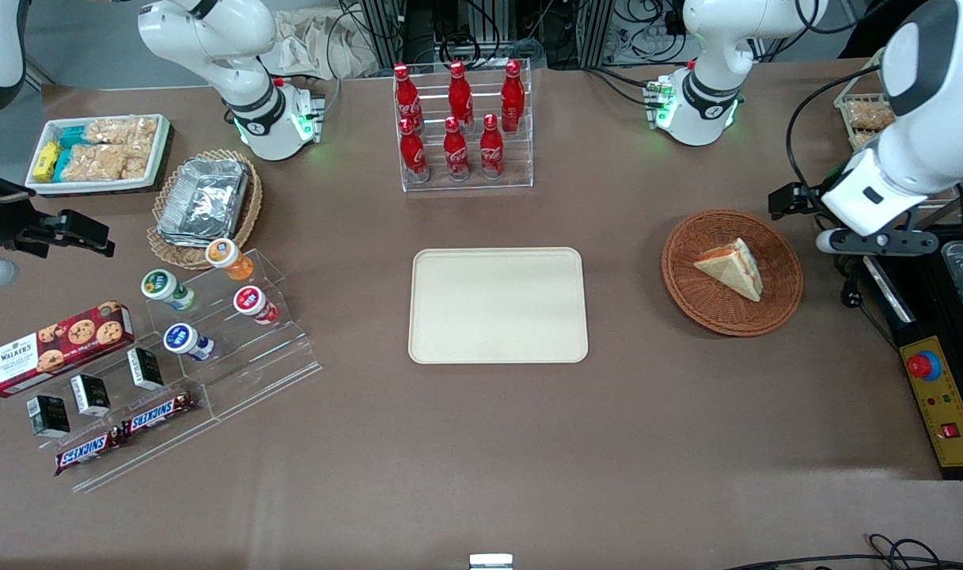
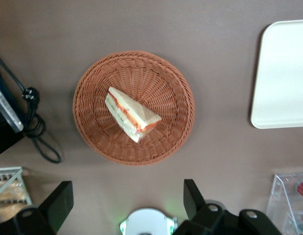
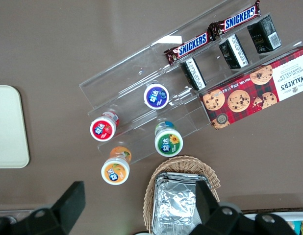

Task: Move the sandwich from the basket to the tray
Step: 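Lower the open left gripper over the wrapped sandwich in the basket, then close the left gripper on the wrapped sandwich, then lift the sandwich out of the basket with the left gripper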

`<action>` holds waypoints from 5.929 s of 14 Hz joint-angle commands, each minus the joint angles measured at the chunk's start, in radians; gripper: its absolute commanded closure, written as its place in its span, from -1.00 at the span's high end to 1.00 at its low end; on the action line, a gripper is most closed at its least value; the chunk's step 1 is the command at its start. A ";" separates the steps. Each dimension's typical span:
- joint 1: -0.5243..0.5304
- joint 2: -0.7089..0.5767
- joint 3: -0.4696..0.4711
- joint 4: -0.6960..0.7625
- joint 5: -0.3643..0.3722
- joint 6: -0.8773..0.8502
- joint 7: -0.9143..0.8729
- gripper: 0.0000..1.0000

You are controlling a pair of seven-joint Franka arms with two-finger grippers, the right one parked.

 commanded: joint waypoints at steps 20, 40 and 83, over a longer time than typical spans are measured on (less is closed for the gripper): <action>0.061 0.037 0.001 -0.478 -0.118 0.544 -0.591 0.99; 0.084 0.215 0.006 -0.500 -0.250 0.639 -0.814 0.99; 0.064 0.302 -0.365 0.220 -0.106 0.045 -0.673 -0.35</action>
